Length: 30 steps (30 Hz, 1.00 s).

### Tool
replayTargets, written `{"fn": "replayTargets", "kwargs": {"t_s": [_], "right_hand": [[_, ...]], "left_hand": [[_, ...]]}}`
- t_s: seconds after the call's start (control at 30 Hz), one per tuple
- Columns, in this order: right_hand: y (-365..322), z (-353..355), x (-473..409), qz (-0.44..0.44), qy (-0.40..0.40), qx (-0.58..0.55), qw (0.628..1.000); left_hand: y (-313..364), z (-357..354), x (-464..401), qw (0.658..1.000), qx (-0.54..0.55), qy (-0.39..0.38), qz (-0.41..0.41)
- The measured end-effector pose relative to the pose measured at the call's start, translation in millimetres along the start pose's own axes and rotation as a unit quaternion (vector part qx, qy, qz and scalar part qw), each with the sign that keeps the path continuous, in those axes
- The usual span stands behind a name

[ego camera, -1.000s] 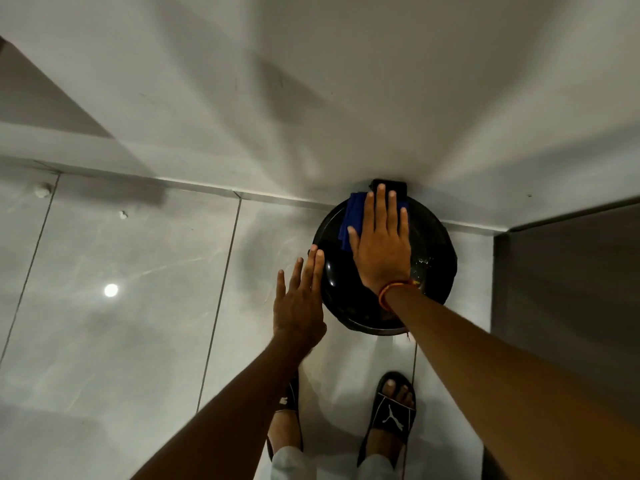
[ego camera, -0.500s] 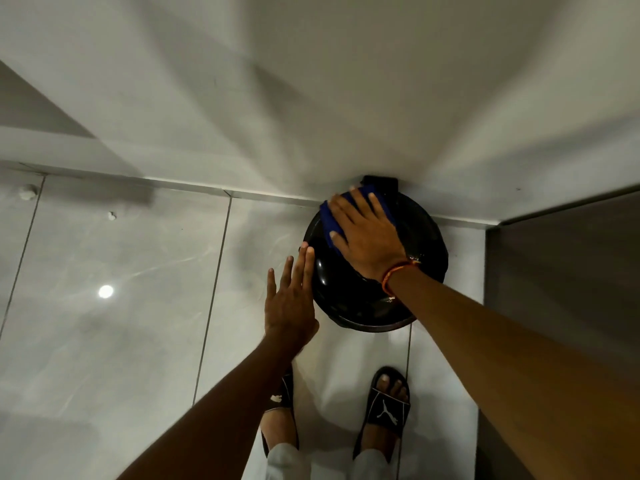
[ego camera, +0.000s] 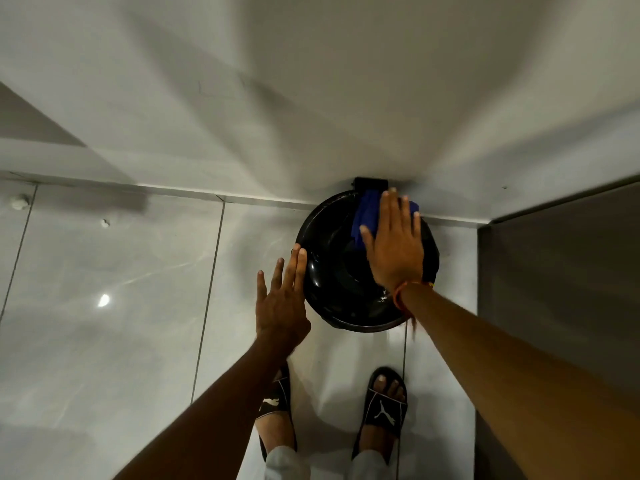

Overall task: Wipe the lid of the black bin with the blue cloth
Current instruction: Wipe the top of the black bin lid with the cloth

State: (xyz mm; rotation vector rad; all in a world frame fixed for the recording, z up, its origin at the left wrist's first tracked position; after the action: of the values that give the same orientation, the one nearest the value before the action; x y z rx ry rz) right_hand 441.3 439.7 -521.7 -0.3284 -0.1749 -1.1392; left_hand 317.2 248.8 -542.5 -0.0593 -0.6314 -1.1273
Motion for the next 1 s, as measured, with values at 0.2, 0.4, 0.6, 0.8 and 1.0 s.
{"fn": "replayTargets", "kwargs": {"t_s": [0.2, 0.4, 0.6, 0.8, 1.0], "right_hand": [[-5, 6, -23, 0.008, -0.016, 0.001, 1.0], [-8, 0, -8, 0.211, -0.033, 0.089, 0.973], [37, -19, 65, 0.174, -0.038, 0.067, 0.982], [34, -6, 28, 0.014, -0.021, -0.046, 0.999], [38, -3, 17, 0.073, -0.024, 0.013, 0.997]], "left_hand": [[3, 2, 1, 1.0, -0.017, -0.004, 0.002], [3, 2, 1, 1.0, -0.014, -0.007, 0.012], [3, 6, -4, 0.999, -0.027, -0.021, 0.005], [19, 14, -8, 1.0, -0.008, 0.008, 0.011], [43, 11, -8, 0.994, 0.011, 0.058, -0.088]]}}
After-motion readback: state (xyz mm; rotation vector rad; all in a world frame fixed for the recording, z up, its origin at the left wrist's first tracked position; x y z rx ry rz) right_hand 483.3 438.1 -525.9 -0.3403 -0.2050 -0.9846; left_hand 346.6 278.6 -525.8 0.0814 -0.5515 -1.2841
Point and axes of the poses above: each hand's wrist, its own x-axis away from the middle knuckle, its own z-axis out of the back of the hand, y = z × x, the point moved 5 cm from there along -x, towards the middle knuckle, and after that the axes turned 4 degrees about -z, right-handed, at the moved point
